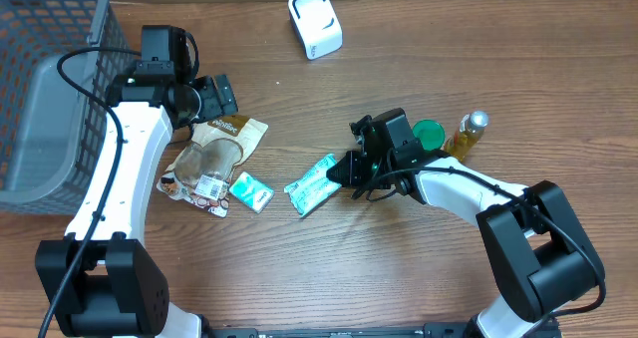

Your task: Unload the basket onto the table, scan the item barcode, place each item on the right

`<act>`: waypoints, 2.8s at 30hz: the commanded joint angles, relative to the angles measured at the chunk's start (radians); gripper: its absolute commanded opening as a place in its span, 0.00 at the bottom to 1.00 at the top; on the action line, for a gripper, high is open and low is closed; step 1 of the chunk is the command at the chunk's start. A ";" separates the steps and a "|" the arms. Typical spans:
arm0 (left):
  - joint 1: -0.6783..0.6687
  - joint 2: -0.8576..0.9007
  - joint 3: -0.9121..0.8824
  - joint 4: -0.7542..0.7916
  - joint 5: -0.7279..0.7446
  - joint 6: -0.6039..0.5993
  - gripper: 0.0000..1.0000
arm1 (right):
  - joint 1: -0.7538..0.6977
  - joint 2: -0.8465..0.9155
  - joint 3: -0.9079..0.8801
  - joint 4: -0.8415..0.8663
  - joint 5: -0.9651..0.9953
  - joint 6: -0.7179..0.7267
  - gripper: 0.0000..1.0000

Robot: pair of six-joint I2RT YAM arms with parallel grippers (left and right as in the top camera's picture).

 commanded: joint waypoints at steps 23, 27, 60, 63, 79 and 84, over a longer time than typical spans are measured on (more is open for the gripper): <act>0.003 0.011 -0.010 -0.002 -0.003 0.004 1.00 | 0.002 0.003 -0.004 -0.012 0.041 -0.023 0.04; 0.003 0.011 -0.010 -0.002 -0.003 0.004 1.00 | 0.002 0.003 -0.004 -0.012 0.041 -0.023 0.04; 0.003 0.011 -0.010 -0.002 -0.003 0.004 1.00 | 0.002 0.003 -0.004 -0.018 0.064 -0.023 0.04; 0.003 0.011 -0.010 -0.002 -0.003 0.004 1.00 | 0.002 0.003 -0.004 -0.019 0.064 -0.023 0.04; 0.003 0.011 -0.010 -0.002 -0.003 0.004 1.00 | 0.002 0.003 -0.004 -0.023 0.093 -0.023 0.14; 0.003 0.011 -0.010 -0.002 -0.003 0.004 1.00 | 0.002 0.003 -0.004 -0.023 0.092 -0.023 0.06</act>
